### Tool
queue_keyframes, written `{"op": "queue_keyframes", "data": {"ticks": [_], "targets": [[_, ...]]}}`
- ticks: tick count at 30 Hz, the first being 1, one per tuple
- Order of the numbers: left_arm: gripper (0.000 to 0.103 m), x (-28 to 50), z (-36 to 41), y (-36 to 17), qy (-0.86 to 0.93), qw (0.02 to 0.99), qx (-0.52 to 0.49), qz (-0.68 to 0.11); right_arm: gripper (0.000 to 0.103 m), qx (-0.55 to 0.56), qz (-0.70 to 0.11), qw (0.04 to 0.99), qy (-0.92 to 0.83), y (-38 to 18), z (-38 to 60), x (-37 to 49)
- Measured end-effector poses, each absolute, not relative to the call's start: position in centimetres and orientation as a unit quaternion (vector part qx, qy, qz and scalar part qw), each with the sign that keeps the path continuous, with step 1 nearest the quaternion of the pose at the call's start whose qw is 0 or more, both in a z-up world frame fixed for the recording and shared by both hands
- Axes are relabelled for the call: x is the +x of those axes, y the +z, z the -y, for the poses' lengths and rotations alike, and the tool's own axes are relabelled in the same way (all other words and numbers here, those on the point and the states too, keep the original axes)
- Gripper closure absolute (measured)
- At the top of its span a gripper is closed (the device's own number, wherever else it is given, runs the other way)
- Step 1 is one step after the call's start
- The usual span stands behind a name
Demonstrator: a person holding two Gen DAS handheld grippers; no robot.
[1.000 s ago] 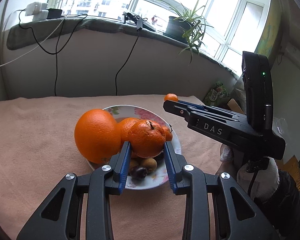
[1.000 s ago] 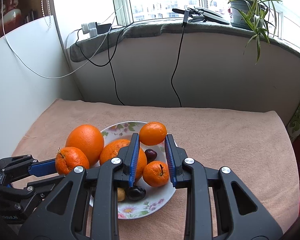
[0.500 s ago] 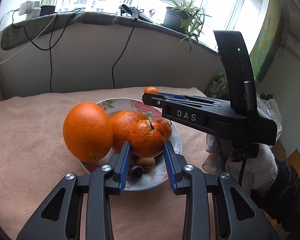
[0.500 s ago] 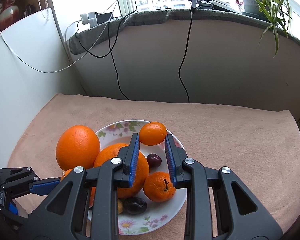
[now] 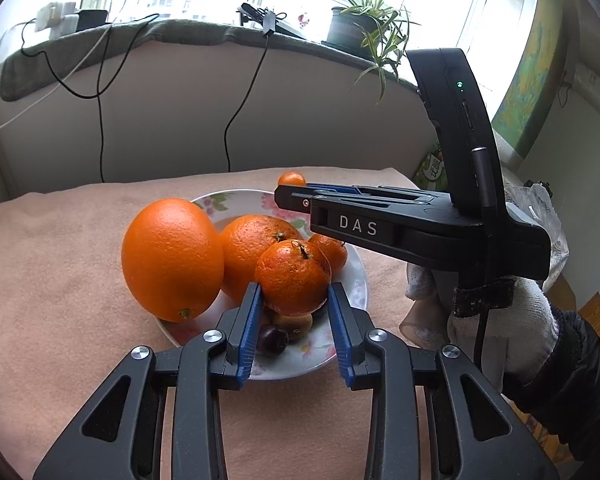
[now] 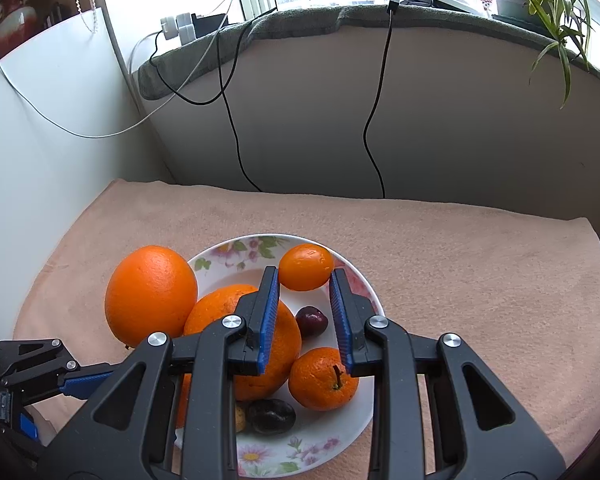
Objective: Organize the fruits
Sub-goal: 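Lower both mandarins onto the plate and open both tools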
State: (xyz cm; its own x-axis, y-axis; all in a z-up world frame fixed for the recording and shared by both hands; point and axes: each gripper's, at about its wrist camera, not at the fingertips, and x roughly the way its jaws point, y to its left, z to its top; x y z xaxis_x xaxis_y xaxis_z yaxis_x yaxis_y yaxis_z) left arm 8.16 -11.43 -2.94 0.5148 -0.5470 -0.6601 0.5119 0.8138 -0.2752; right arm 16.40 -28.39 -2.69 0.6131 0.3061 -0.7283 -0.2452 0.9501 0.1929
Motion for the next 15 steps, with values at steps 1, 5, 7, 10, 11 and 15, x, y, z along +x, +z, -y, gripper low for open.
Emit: {"op": "queue_keyframes", "data": {"ticks": [1,5,7,10,11,15], "targets": [[0.071,8.20,11.40,-3.01,-0.304,0.870,-0.023,-0.388,0.076,0.036,-0.414,0.897,0.154,-2.78,28.34,16.43],[0.071,8.30,11.49,-3.13,-0.304,0.869,-0.023,-0.390,0.076,0.037,-0.417,0.895,0.154,-3.08,28.33,16.59],[0.071,8.37,11.54,-3.18,-0.304,0.869,-0.021,-0.391,0.076,0.038,-0.419,0.894,0.154,-3.17,28.36,16.70],[0.071,8.39,11.63,-3.17,-0.302,0.869,-0.020,-0.391,0.076,0.040,-0.420,0.893,0.154,-3.20,28.41,16.84],[0.071,8.41,11.63,-3.18,-0.301,0.869,-0.020,-0.391,0.076,0.040,-0.421,0.893,0.155,-3.20,28.42,16.87],[0.070,8.49,11.53,-3.23,-0.297,0.871,-0.019,-0.391,0.076,0.039,-0.421,0.893,0.156,-3.18,28.39,16.84]]}}
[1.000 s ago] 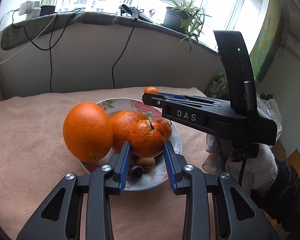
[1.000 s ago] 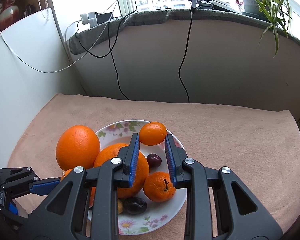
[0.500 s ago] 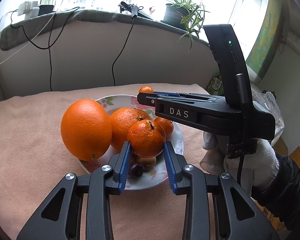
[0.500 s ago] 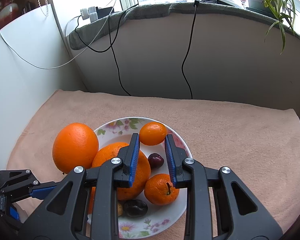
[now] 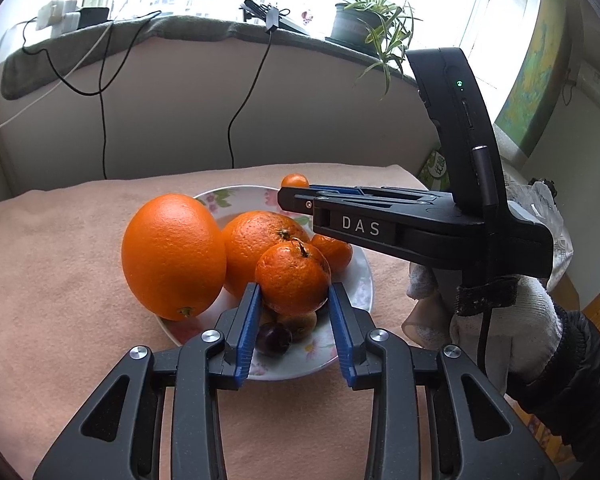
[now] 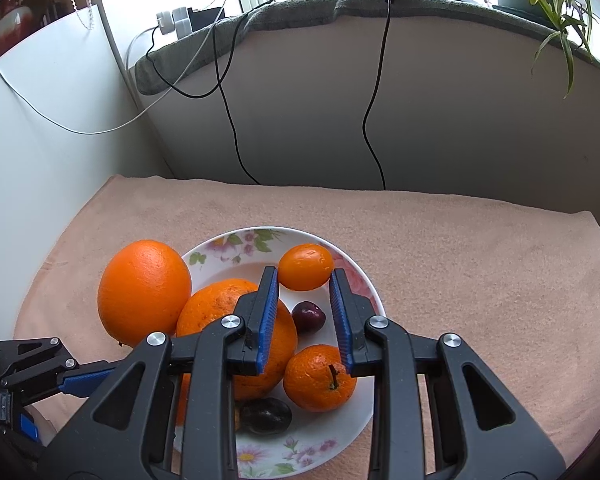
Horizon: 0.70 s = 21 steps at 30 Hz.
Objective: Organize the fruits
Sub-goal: 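Lower both mandarins onto the plate and open both tools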
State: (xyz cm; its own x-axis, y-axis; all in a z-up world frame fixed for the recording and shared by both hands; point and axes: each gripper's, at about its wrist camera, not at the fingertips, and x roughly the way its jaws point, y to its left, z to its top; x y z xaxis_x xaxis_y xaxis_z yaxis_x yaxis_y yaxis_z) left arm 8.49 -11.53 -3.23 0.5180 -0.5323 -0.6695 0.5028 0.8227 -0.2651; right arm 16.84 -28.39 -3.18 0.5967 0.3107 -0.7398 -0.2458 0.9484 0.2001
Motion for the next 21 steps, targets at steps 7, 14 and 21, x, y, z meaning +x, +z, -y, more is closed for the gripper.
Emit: {"op": "queue_keyframes", "data": {"ticks": [7,14,21], "targets": [[0.070,8.2,11.5,-3.1,-0.293,0.874,-0.017,-0.388,0.075,0.037,-0.424,0.891,0.156,-3.3,28.4,16.5],[0.068,7.9,11.3,-3.0,-0.289,0.876,-0.015,-0.385,0.055,0.034,-0.417,0.895,0.154,-3.0,28.4,16.0],[0.059,7.7,11.2,-2.7,-0.289,0.878,-0.015,-0.382,0.044,0.031,-0.413,0.897,0.153,-2.6,28.5,15.6]]}}
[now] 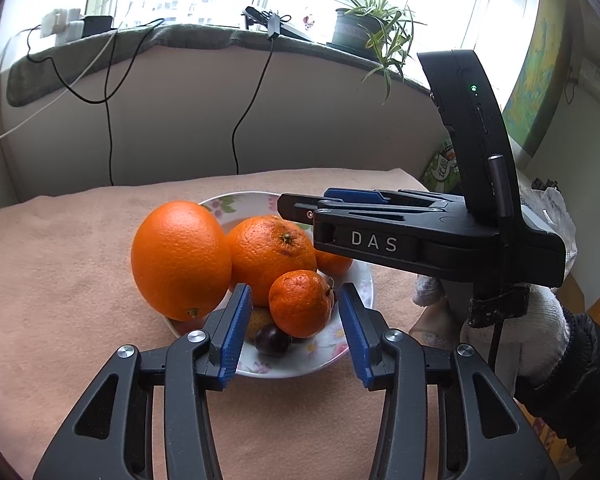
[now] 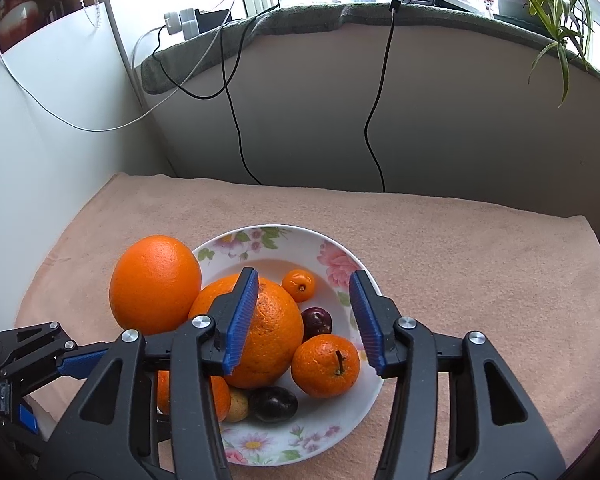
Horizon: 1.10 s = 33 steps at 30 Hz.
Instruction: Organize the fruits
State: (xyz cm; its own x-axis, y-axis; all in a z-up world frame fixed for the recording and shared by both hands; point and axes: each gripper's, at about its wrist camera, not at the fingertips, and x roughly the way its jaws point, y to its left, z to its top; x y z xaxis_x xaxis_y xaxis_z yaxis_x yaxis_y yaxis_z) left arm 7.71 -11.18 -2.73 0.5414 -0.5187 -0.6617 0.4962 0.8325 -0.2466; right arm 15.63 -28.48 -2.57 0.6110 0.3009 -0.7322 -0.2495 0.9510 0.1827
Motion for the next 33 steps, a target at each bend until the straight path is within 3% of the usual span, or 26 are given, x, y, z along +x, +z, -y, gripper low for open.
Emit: {"op": "queue_keyframes", "data": {"ticks": [1,3,7,9,17,20,23,33], "targets": [[0.057,7.6,11.2,-2.7,-0.289,0.878,-0.014,-0.381,0.041,0.032,-0.412,0.898,0.153,-2.5,28.5,15.5],[0.044,7.5,11.2,-2.5,-0.288,0.880,-0.013,-0.378,0.035,0.031,-0.410,0.899,0.151,-2.3,28.6,15.4],[0.040,7.2,11.1,-2.3,-0.289,0.881,-0.013,-0.375,0.028,0.031,-0.406,0.902,0.145,-2.0,28.7,15.1],[0.032,7.0,11.1,-2.2,-0.287,0.881,-0.013,-0.375,0.023,0.032,-0.405,0.902,0.144,-1.9,28.8,14.9],[0.031,6.4,11.0,-2.1,-0.275,0.883,-0.009,-0.381,0.017,0.037,-0.407,0.903,0.136,-1.6,29.2,14.2],[0.030,6.4,10.8,-2.0,-0.270,0.884,-0.009,-0.383,0.016,0.044,-0.408,0.902,0.134,-1.5,29.4,13.9],[0.023,6.4,10.7,-1.9,-0.264,0.885,-0.007,-0.383,0.016,0.045,-0.407,0.903,0.132,-1.3,29.6,13.4],[0.023,5.2,9.9,-1.3,-0.242,0.894,0.003,-0.377,0.016,0.043,-0.399,0.907,0.127,-0.4,29.7,10.7]]}}
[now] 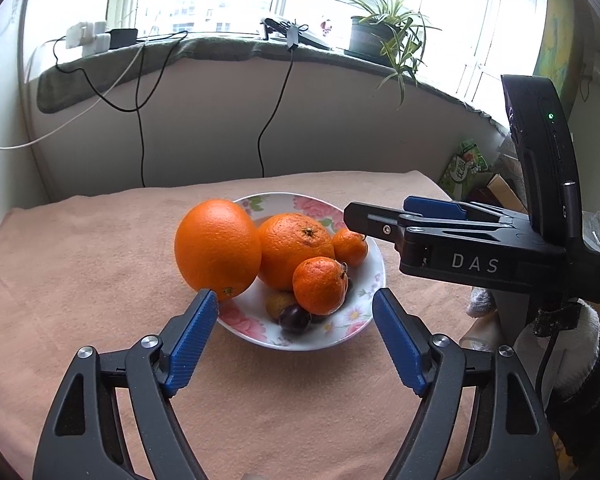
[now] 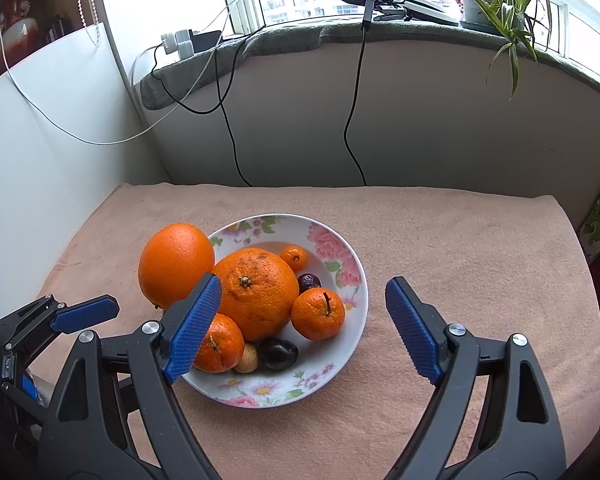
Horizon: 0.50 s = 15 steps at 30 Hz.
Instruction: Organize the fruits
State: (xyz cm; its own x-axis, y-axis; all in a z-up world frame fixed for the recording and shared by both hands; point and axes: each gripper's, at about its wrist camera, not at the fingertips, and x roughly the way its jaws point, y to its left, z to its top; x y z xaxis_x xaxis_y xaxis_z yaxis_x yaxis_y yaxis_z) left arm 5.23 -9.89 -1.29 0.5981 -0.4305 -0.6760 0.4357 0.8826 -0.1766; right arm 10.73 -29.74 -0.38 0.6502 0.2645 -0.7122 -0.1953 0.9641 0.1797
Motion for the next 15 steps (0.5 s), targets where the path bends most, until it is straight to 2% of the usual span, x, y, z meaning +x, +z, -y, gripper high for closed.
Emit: {"op": "queue_keyframes", "data": {"ticks": [7,11,15], "targets": [[0.023,4.5,9.1,-1.1,-0.229,0.899,-0.001,-0.374,0.016,0.044,-0.385,0.914,0.121,0.9,29.8,8.9],[0.023,3.9,8.6,-0.9,-0.220,0.903,-0.002,-0.370,0.003,0.054,-0.377,0.917,0.119,1.4,30.0,7.7],[0.023,3.2,8.3,-0.5,-0.208,0.909,0.005,-0.361,0.002,0.052,-0.370,0.920,0.118,1.9,29.7,6.6]]}}
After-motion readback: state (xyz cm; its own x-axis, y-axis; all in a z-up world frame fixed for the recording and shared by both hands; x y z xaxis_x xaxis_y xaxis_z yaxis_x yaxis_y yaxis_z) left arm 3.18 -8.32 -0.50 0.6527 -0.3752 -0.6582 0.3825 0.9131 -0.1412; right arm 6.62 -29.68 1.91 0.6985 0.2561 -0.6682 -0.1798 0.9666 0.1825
